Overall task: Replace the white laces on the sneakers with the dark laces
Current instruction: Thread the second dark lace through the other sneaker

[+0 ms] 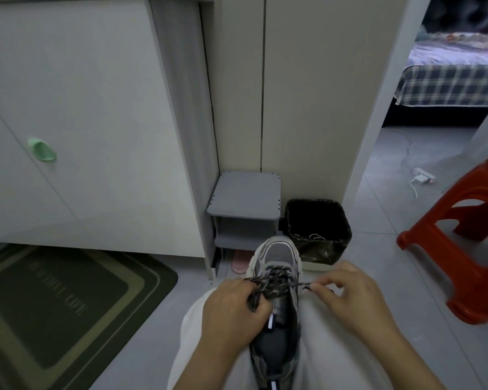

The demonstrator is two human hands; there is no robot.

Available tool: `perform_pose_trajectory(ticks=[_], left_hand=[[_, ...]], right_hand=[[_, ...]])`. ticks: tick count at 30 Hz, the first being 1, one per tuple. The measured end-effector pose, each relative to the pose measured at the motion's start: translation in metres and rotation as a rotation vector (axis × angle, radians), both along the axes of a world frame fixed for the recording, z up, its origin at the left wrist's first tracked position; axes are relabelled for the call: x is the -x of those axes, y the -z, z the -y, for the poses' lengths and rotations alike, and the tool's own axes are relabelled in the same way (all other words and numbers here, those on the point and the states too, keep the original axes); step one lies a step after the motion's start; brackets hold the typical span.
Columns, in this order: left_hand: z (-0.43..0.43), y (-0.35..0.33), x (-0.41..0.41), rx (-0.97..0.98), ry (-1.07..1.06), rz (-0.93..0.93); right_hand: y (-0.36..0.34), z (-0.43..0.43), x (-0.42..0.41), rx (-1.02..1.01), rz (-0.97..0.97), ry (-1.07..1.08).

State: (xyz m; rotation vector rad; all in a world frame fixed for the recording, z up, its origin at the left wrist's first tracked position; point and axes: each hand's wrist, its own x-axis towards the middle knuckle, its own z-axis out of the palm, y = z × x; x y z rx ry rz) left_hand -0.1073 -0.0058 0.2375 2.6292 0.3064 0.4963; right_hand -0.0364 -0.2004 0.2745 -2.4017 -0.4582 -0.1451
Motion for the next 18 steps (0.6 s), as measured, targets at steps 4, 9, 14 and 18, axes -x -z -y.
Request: perform_pose_trajectory(ticks=[4,9,14,18], left_hand=[[0.001,0.001,0.0,-0.008,0.022,0.008],[0.001,-0.001,0.002,0.01,0.034,0.042],[-0.001,0.0,0.005,0.055,0.039,0.098],[-0.002,0.0,0.007,0.067,0.027,0.097]], right_hand=[[0.008,0.014,0.006,0.115,-0.125,0.043],[-0.006,-0.022,0.0,0.084,0.185,-0.009],[-0.005,-0.061,-0.002,0.375,0.164,-0.268],[-0.002,-0.065,-0.003,0.374,0.151,-0.205]])
